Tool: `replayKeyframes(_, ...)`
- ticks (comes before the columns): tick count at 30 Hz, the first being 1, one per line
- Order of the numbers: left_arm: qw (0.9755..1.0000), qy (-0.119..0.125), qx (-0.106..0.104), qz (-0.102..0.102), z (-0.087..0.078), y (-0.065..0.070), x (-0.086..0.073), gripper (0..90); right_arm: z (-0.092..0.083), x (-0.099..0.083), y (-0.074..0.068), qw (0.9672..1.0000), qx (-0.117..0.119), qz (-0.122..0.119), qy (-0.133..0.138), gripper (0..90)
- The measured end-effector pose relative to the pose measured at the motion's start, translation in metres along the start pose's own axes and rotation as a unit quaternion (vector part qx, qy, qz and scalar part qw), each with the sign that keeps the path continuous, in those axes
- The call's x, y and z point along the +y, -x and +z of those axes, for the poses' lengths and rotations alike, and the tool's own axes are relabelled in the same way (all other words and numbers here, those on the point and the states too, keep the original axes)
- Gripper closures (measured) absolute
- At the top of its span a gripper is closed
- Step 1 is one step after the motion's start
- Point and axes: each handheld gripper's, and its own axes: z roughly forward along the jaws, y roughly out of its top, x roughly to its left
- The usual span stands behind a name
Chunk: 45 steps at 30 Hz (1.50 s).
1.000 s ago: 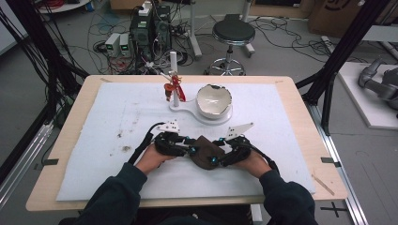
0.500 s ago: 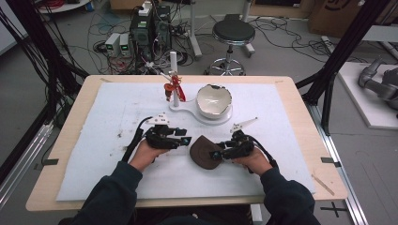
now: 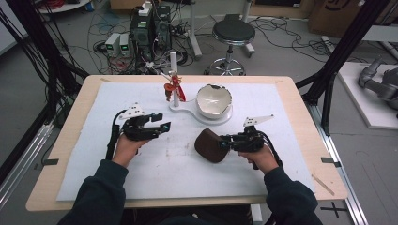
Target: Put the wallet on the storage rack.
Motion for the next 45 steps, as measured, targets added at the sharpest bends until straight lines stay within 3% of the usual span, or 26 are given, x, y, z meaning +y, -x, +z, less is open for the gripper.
replayKeyframes(4,0.9992,0.009,0.039,-0.010,-0.013,-0.012,0.000,25.9,-0.006,0.006,-0.007,0.9981,-0.045,-0.042,0.008,65.9)
replayKeyframes(8,0.9980,0.015,0.059,-0.015,-0.027,-0.022,0.000,21.6,-0.010,0.011,-0.011,0.9947,-0.077,-0.068,0.006,66.0)
replayKeyframes(14,0.9955,0.029,0.083,-0.036,-0.048,-0.035,-0.009,20.3,-0.018,0.020,-0.009,0.9934,-0.086,-0.073,0.023,66.3)
replayKeyframes(21,0.9927,0.043,0.100,-0.052,-0.059,-0.046,-0.017,20.7,-0.026,0.046,-0.006,0.9905,-0.094,-0.087,0.049,66.4)
replayKeyframes(36,0.9927,0.041,0.100,-0.055,-0.059,-0.048,-0.019,20.7,-0.025,0.119,0.014,0.9822,-0.118,-0.130,0.067,66.4)
replayKeyframes(43,0.9924,0.041,0.100,-0.059,-0.059,-0.049,-0.019,20.9,-0.011,0.138,0.030,0.9756,-0.147,-0.159,0.034,66.3)
replayKeyframes(45,0.9924,0.042,0.100,-0.059,-0.059,-0.049,-0.019,21.0,-0.008,0.140,0.034,0.9718,-0.153,-0.176,0.036,66.3)
